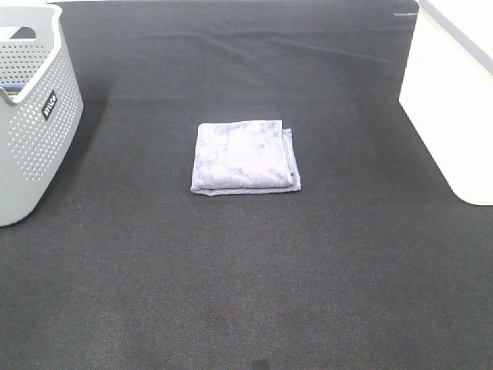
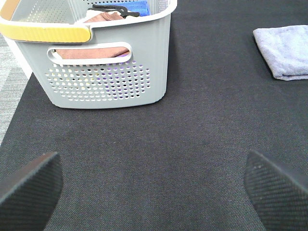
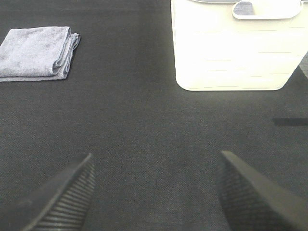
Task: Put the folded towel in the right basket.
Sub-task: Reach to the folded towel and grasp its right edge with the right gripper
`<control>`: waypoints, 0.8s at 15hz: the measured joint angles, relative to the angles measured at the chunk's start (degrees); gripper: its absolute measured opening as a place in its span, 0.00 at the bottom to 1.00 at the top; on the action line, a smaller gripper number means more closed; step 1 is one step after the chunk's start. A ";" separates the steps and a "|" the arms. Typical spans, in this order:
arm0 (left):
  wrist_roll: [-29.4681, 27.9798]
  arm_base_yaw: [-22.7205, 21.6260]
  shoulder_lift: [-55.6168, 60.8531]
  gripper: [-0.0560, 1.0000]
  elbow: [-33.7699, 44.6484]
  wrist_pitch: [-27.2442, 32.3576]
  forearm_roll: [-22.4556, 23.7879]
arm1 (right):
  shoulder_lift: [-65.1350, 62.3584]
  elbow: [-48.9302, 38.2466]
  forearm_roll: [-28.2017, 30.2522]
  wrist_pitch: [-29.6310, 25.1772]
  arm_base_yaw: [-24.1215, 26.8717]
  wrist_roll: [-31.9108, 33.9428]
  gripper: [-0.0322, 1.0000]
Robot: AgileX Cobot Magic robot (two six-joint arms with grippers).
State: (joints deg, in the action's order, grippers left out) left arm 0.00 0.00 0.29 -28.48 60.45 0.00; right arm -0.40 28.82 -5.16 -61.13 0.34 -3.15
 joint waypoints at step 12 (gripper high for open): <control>0.00 0.00 0.00 0.98 0.00 0.00 0.00 | 0.00 0.00 0.00 0.00 0.00 0.00 0.69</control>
State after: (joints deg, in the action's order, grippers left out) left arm 0.00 0.00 0.29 -28.48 60.45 0.00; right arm -0.40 28.82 -5.16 -61.13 0.34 -3.15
